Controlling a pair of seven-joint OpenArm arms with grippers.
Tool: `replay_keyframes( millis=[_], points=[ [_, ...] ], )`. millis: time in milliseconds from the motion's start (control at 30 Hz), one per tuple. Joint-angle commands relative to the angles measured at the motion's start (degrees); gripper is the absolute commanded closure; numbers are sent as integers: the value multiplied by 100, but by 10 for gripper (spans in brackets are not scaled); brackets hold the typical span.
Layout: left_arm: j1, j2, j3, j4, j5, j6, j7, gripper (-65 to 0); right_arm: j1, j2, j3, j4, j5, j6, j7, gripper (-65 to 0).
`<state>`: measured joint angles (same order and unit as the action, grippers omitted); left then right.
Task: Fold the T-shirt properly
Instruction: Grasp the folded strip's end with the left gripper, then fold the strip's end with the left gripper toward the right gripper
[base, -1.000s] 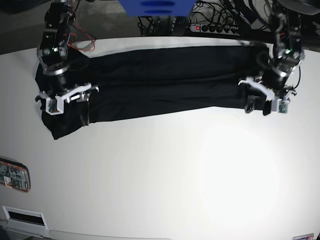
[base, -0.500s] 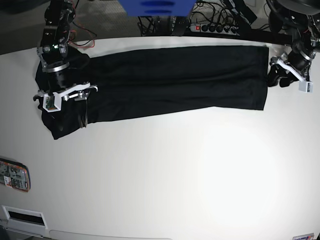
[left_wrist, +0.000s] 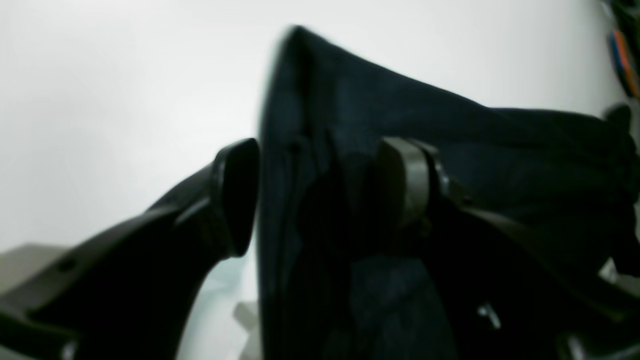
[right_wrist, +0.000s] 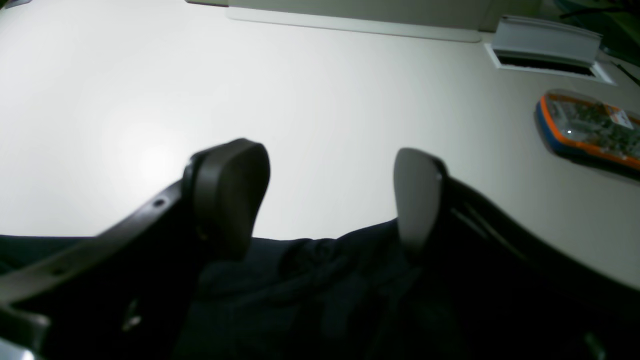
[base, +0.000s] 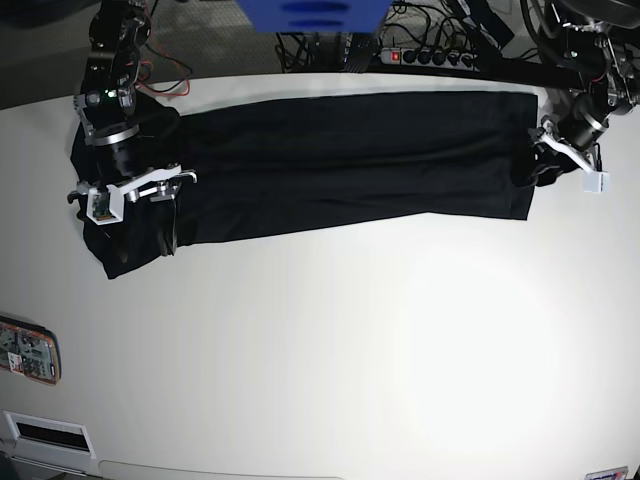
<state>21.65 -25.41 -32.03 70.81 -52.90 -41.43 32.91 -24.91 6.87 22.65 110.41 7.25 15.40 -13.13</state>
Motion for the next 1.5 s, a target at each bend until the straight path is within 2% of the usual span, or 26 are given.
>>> replay_keyframes(
  millis=[0, 200, 333, 533, 600, 767, 800, 867, 967, 1100, 1300, 1467],
  points=[
    [134, 40, 87, -34, 301, 143, 362, -350, 16, 47, 25, 102, 45, -6, 183, -413],
    [-15, 312, 447, -34, 328, 143, 397, -350, 16, 47, 25, 102, 45, -6, 183, -413],
    [-33, 330, 781, -34, 301, 143, 380, -350, 7, 47, 25, 102, 45, -6, 183, -413],
    [-51, 312, 799, -34, 319, 143, 353, -337, 7, 47, 25, 102, 45, -6, 183, -413],
    [-77, 277, 790, -34, 328, 143, 239, -283, 7, 47, 25, 102, 45, -6, 183, -413],
    [-429, -13, 790, -245, 495, 143, -385, -24, 7, 47, 25, 102, 45, -6, 183, -413],
    [-569, -83, 790, -333, 609, 143, -447, 0, 7, 47, 16, 102, 45, -6, 183, -413],
    [-824, -224, 781, -536, 803, 209, -499, 0, 7, 47, 16, 102, 45, -6, 183, -413],
    [-1211, -417, 623, -905, 934, 534, -499, 0, 7, 47, 16, 102, 45, -6, 183, -413],
    [-1730, -778, 210, -1476, 1339, 543, -499, 0, 7, 47, 16, 102, 45, -6, 183, -413],
    [-1941, -1384, 139, -1511, 1664, 543, -543, 0, 7, 47, 16, 102, 45, -6, 183, -413],
    [-2134, -1472, 157, -1450, 1682, 561, -622, 0, -2, 47, 16, 102, 45, -6, 183, -413]
  ],
)
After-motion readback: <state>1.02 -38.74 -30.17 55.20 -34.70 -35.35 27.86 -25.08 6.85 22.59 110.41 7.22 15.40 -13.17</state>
